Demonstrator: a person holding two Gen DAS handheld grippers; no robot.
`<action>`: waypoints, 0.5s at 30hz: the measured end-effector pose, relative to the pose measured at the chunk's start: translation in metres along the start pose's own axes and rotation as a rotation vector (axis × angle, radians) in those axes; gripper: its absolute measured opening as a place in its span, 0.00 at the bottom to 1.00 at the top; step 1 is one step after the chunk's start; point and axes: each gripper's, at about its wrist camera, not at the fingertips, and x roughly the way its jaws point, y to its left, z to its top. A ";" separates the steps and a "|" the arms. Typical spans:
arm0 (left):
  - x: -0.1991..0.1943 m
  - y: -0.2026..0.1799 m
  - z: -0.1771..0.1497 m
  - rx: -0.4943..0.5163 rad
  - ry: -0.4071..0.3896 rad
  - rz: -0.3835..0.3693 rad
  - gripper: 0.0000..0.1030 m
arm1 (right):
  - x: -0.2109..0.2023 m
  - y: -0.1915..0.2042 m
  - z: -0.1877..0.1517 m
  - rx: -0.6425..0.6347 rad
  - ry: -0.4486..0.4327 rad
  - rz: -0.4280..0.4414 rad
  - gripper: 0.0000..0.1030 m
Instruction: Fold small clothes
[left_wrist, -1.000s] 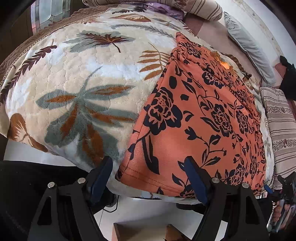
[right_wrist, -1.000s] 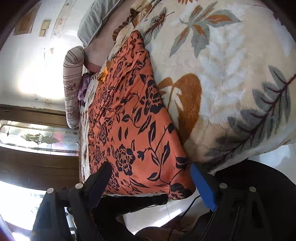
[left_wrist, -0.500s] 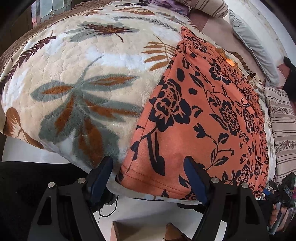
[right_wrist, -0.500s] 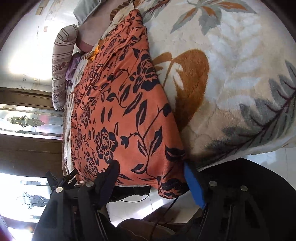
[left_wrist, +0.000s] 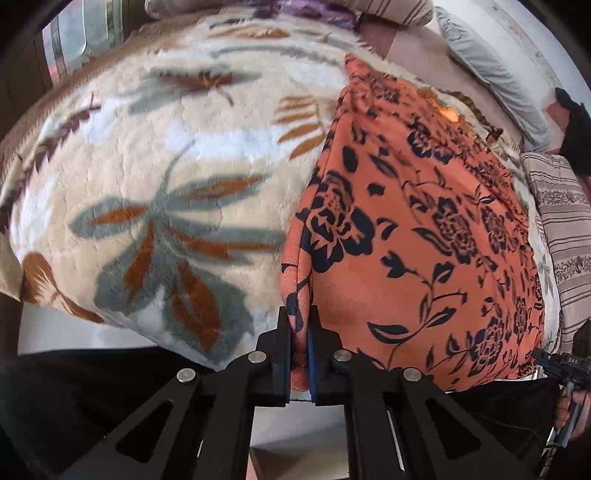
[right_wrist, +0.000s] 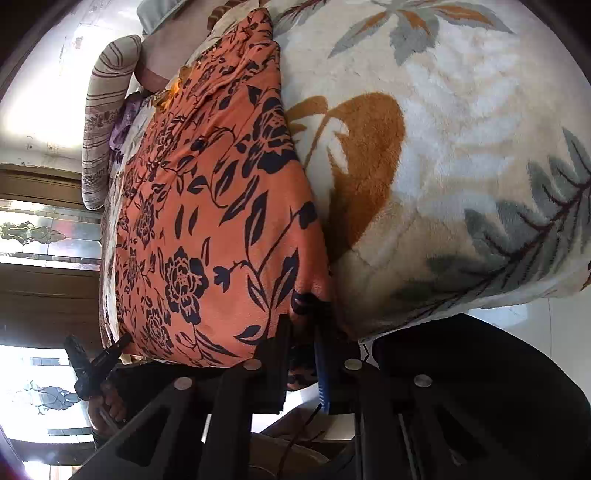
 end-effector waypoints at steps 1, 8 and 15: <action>-0.007 -0.002 0.001 0.004 -0.016 -0.007 0.07 | -0.004 0.001 -0.001 -0.004 -0.009 0.012 0.06; 0.000 -0.003 0.005 0.032 -0.018 0.021 0.11 | -0.032 0.006 0.004 -0.042 -0.115 -0.050 0.39; 0.015 -0.009 0.003 0.035 -0.021 0.051 0.38 | 0.003 0.007 0.009 -0.036 -0.042 -0.103 0.62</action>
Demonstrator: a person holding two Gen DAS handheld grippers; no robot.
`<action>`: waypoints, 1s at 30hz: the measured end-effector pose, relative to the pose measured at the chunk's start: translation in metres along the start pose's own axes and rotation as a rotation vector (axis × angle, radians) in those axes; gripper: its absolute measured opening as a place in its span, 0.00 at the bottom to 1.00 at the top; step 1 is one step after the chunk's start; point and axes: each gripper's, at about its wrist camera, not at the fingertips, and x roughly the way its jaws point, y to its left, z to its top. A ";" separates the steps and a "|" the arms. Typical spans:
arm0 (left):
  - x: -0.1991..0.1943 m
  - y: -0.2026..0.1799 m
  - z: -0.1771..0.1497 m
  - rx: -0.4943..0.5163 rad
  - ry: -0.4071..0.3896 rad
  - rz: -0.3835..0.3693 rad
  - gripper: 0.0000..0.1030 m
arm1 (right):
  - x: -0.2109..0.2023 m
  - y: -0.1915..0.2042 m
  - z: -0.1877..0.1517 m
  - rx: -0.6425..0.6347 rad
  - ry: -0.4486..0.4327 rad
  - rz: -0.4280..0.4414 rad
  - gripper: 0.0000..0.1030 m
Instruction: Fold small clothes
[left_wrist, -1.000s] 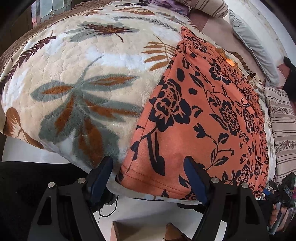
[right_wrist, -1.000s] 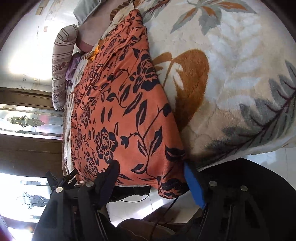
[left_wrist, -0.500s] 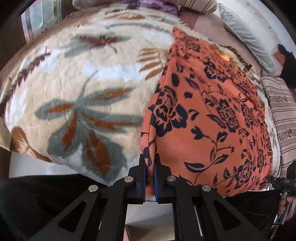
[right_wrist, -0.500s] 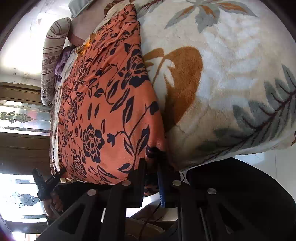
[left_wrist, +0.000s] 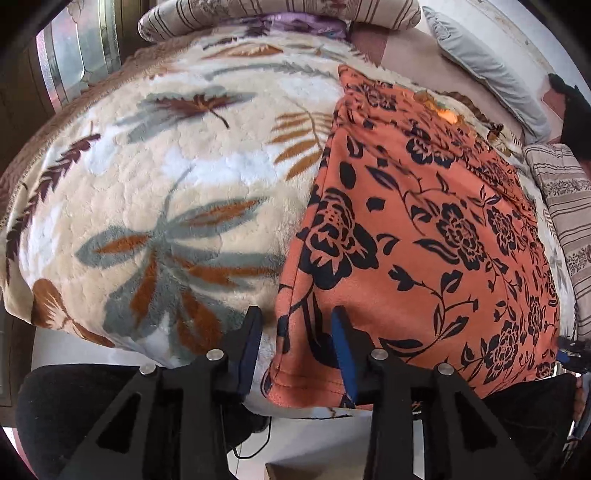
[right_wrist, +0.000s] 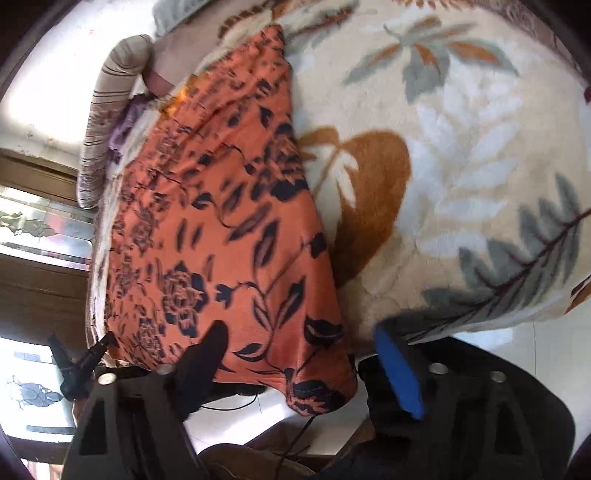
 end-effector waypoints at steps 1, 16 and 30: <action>0.003 0.001 0.001 -0.009 0.006 -0.003 0.38 | 0.004 -0.002 -0.001 0.001 0.006 -0.023 0.53; 0.001 0.008 0.006 -0.022 0.036 -0.041 0.18 | -0.015 -0.009 0.002 0.073 -0.009 0.143 0.11; -0.037 -0.004 0.048 -0.011 -0.051 -0.146 0.05 | -0.028 0.003 0.020 0.060 -0.025 0.250 0.05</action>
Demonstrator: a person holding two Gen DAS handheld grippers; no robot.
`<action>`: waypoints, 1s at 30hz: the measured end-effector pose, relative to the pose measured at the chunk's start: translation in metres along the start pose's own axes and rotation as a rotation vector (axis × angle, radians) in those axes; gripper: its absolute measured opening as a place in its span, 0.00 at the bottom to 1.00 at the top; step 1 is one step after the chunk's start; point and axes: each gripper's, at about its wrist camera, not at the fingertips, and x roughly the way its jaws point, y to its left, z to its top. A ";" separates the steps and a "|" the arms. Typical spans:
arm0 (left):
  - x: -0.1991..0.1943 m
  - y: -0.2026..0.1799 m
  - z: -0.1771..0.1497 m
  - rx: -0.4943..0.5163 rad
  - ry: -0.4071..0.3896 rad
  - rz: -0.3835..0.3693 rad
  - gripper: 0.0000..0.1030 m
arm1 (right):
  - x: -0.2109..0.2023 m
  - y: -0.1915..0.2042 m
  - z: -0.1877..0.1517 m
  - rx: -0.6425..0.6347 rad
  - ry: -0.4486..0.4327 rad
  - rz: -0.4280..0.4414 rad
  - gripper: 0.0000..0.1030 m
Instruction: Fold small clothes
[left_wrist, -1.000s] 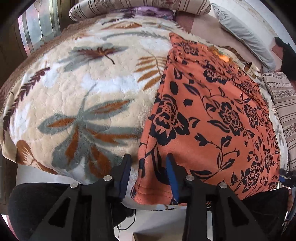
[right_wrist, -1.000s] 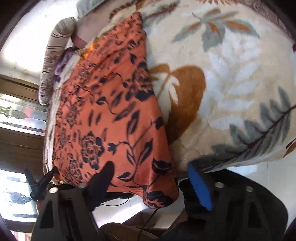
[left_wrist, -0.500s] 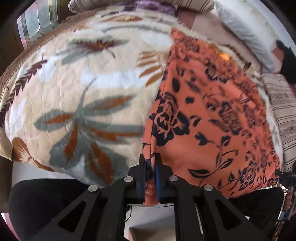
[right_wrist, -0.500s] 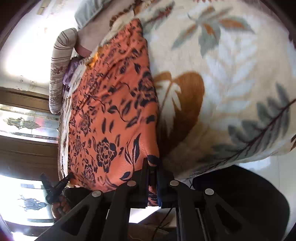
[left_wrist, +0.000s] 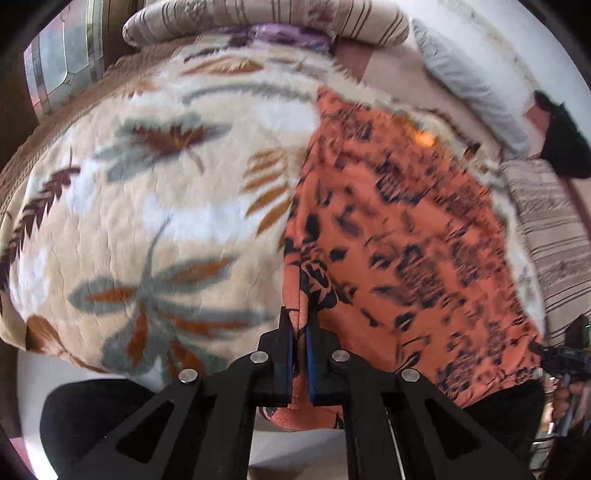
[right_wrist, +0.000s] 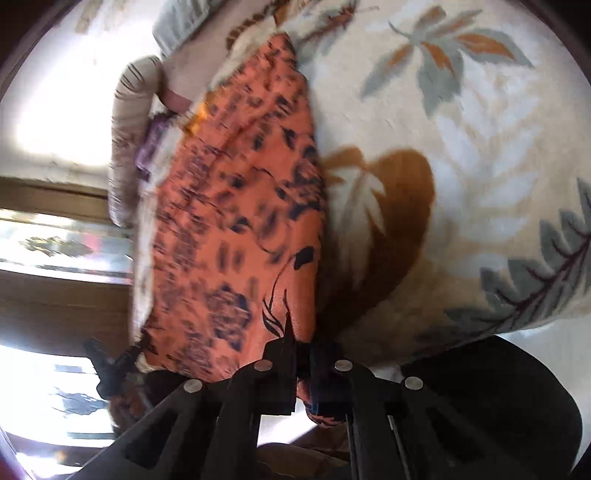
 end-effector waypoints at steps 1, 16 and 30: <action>-0.008 -0.004 0.009 0.003 -0.026 -0.021 0.05 | -0.006 0.005 0.005 -0.004 -0.020 0.027 0.05; 0.129 -0.052 0.256 0.057 -0.173 0.140 0.73 | 0.052 0.029 0.264 0.174 -0.322 0.216 0.38; 0.054 0.048 0.160 -0.250 -0.190 0.075 0.74 | 0.134 0.222 0.119 -0.186 0.090 0.529 0.75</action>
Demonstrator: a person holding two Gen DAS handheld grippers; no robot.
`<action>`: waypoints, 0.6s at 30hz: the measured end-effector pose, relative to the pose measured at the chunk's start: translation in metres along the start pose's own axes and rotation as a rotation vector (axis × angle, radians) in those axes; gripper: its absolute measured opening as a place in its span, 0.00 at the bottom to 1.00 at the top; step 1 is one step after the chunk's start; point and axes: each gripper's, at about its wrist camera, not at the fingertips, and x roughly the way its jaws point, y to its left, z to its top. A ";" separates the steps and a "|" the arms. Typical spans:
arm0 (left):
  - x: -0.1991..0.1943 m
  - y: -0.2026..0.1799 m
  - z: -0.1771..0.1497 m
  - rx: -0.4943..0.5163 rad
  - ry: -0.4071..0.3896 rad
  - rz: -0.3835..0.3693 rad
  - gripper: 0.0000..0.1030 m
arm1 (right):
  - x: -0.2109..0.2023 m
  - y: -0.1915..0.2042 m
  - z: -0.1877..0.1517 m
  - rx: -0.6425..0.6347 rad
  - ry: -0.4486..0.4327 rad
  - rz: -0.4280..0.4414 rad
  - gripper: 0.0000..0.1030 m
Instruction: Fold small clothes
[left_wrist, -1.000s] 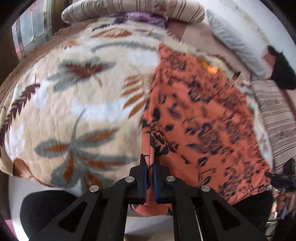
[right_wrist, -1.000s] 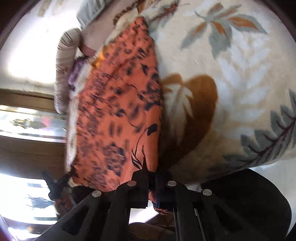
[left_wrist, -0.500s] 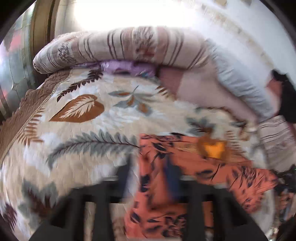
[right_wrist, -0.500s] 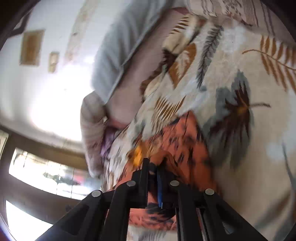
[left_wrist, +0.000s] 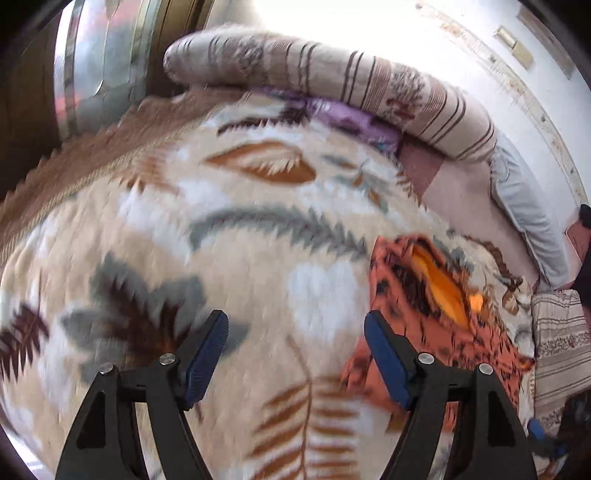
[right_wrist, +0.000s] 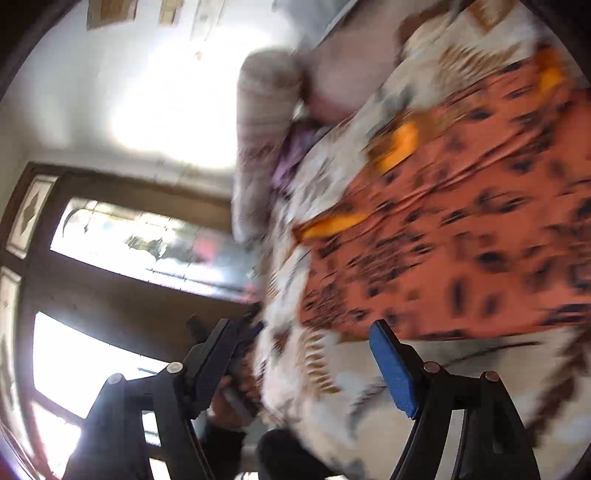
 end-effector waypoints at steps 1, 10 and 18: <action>-0.003 0.004 -0.009 -0.012 0.025 -0.020 0.74 | 0.031 0.014 0.002 -0.024 0.092 0.045 0.74; -0.021 0.008 -0.065 0.064 0.063 -0.058 0.74 | 0.002 -0.006 -0.063 0.115 -0.026 0.036 0.75; -0.009 -0.003 -0.077 0.023 0.096 -0.096 0.74 | -0.130 -0.100 -0.094 0.407 -0.410 -0.021 0.82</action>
